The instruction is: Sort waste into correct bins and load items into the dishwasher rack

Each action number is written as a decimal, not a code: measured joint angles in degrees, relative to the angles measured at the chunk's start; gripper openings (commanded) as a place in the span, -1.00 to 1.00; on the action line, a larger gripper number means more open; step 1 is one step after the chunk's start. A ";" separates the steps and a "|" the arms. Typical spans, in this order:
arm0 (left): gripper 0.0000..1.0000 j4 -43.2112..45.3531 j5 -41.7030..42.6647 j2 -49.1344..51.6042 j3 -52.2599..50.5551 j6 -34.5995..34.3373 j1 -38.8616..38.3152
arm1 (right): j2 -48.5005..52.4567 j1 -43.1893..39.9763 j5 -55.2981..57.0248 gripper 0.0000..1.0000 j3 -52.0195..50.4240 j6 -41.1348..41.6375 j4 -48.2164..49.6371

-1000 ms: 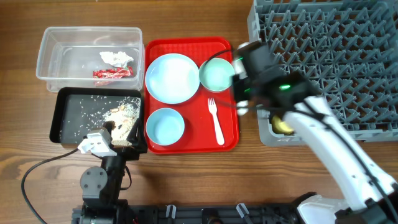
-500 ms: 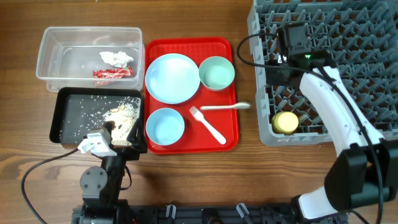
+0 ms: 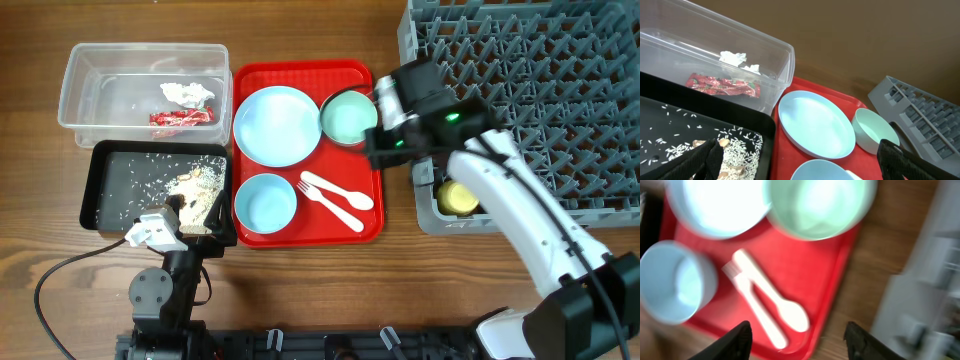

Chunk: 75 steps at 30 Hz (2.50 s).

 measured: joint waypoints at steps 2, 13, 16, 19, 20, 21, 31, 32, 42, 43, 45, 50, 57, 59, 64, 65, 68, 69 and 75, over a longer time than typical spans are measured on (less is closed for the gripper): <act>1.00 0.00 0.02 0.00 0.00 0.00 0.00 | 0.04 3.76 -0.07 0.12 -0.74 -0.42 0.39; 1.00 0.00 0.02 0.00 0.00 0.00 0.00 | 10.03 8.13 4.85 -0.08 -8.26 -5.27 10.99; 1.00 0.00 0.02 0.00 0.00 0.00 0.00 | 12.70 8.17 5.09 -0.10 -8.35 -7.10 12.92; 1.00 0.00 0.02 0.00 0.00 0.00 0.00 | 14.86 8.17 5.22 -0.12 -8.35 -8.48 13.44; 1.00 0.00 0.00 0.00 0.00 0.00 0.00 | 15.30 8.17 5.22 -0.13 -8.35 -8.81 13.51; 1.00 0.00 0.00 0.00 0.00 0.00 0.00 | 15.93 8.28 5.25 -0.15 -8.35 -9.14 13.57; 1.00 0.00 0.02 0.00 0.00 0.00 0.00 | 18.16 12.46 5.70 -0.15 -8.35 -10.78 16.31; 1.00 0.00 0.02 0.00 0.00 0.00 0.00 | 18.16 12.74 6.19 -0.18 -8.35 -10.93 16.33; 1.00 0.00 0.00 0.00 0.00 0.00 0.00 | 16.39 12.90 9.64 -0.21 -8.33 -10.03 13.35; 1.00 0.00 0.00 0.02 0.00 0.00 0.00 | 15.47 12.90 9.29 -0.21 -8.33 -9.99 12.98; 1.00 0.00 0.02 0.00 0.00 0.00 0.00 | 12.96 12.90 8.46 -0.21 -8.33 -9.81 12.17; 1.00 0.00 0.00 0.00 0.00 0.00 0.00 | 10.36 12.90 5.31 -0.22 -8.15 -9.60 12.28; 1.00 0.00 0.02 0.00 0.00 0.00 0.00 | 10.38 13.90 3.06 -0.22 -12.11 -9.66 16.24; 1.00 0.00 0.02 0.00 0.00 0.00 0.00 | 10.38 14.78 3.02 -0.22 -13.16 -9.68 17.07; 1.00 0.00 0.00 0.00 0.00 0.00 0.00 | 11.02 16.15 2.60 -0.21 -13.97 -9.68 18.88; 1.00 0.00 0.02 0.00 0.00 0.00 0.00 | 11.43 16.15 2.62 -0.21 -13.97 -9.66 19.17; 1.00 0.00 0.02 0.00 0.00 0.00 0.00 | 13.31 16.15 2.73 -0.23 -13.97 -9.62 19.54; 1.00 0.00 0.02 0.00 0.00 0.00 0.00 | 14.05 16.11 2.75 -0.25 -13.88 -9.64 19.93; 1.00 0.09 0.02 0.00 0.00 0.00 0.00 | 15.61 16.15 7.48 -0.62 -13.66 -7.61 20.15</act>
